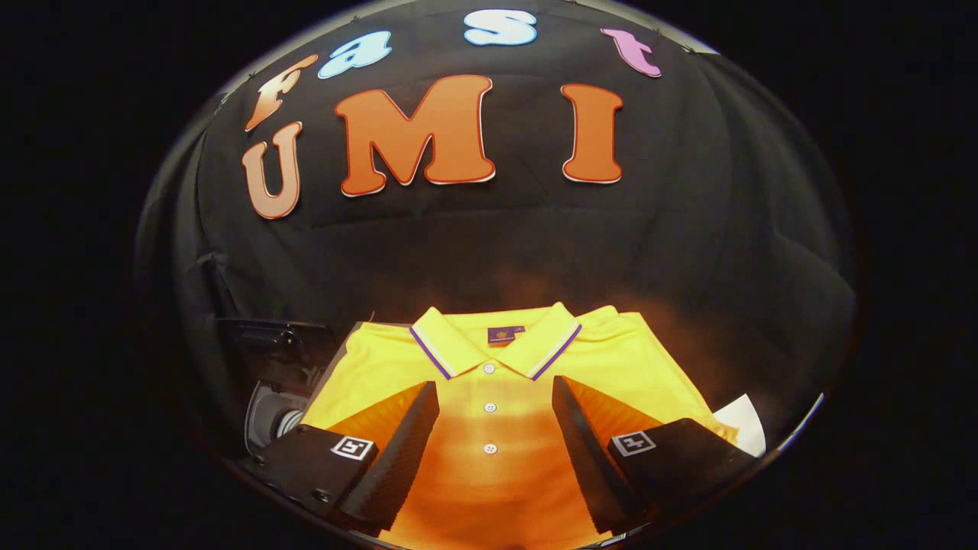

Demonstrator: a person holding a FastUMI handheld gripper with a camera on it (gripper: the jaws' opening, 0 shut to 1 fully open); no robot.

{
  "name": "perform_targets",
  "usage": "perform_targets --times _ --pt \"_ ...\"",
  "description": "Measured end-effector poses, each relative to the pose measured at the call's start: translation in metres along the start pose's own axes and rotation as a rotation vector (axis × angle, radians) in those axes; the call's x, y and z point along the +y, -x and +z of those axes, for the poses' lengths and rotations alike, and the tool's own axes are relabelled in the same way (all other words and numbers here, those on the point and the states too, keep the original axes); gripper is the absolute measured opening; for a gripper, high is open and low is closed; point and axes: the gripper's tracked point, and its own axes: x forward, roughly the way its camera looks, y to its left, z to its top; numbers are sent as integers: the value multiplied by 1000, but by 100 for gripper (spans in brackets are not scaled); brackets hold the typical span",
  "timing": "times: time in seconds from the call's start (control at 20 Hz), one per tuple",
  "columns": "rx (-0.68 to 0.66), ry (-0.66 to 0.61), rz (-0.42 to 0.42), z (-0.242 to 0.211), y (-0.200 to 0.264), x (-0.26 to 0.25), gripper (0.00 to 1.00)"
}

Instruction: Put the clothes into the washing machine and then close the washing machine lid.

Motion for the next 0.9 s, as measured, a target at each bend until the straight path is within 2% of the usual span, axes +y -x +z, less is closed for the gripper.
perform_targets --times 0.35,0.65,0.8,0.9 --pt "128 2 -1 -24 -30 -4 98" --pt "159 -10 6 -26 -32 -5 97" --pt "166 25 24 -27 -31 -1 94" --pt "167 38 44 -27 -29 6 84"
